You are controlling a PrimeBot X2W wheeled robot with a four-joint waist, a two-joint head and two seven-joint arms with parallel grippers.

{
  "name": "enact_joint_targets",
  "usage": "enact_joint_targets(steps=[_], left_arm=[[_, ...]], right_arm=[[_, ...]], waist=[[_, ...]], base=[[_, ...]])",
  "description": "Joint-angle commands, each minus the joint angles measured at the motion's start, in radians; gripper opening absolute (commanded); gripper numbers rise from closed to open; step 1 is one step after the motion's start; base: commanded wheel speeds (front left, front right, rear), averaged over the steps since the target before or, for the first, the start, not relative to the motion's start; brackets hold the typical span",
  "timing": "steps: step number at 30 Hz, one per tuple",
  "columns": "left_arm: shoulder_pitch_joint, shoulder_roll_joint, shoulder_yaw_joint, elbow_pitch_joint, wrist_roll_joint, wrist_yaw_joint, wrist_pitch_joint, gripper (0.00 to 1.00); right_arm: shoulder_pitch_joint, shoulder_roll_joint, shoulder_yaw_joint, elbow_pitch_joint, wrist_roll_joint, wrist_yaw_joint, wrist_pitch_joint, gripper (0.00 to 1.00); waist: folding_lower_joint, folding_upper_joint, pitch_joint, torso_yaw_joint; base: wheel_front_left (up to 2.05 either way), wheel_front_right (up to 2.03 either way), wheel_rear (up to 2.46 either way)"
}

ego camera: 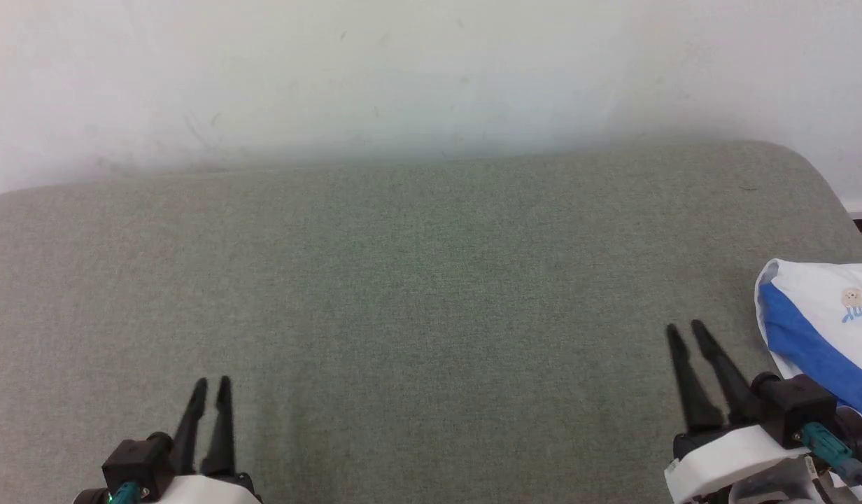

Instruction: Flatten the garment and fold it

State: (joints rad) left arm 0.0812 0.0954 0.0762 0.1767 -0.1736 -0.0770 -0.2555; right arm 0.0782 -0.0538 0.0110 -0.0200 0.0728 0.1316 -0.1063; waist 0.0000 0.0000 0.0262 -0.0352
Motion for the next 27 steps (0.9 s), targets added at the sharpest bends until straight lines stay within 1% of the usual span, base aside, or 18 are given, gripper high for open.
enact_joint_targets(steps=[1,27], left_arm=[[0.0,0.0,0.0,0.001,0.0,0.0,0.0,0.0],[-0.015,-0.008,-0.014,-0.031,0.031,0.014,0.047,0.0]], right_arm=[[0.0,0.0,0.0,0.0,0.0,0.0,0.0,0.0],[-0.014,0.0,-0.003,0.004,-0.013,0.0,0.02,0.0]], waist=[[0.0,0.0,0.0,0.0],[0.0,0.0,-0.005,0.006]], base=[[0.0,0.0,0.0],[0.0,0.0,0.0]])
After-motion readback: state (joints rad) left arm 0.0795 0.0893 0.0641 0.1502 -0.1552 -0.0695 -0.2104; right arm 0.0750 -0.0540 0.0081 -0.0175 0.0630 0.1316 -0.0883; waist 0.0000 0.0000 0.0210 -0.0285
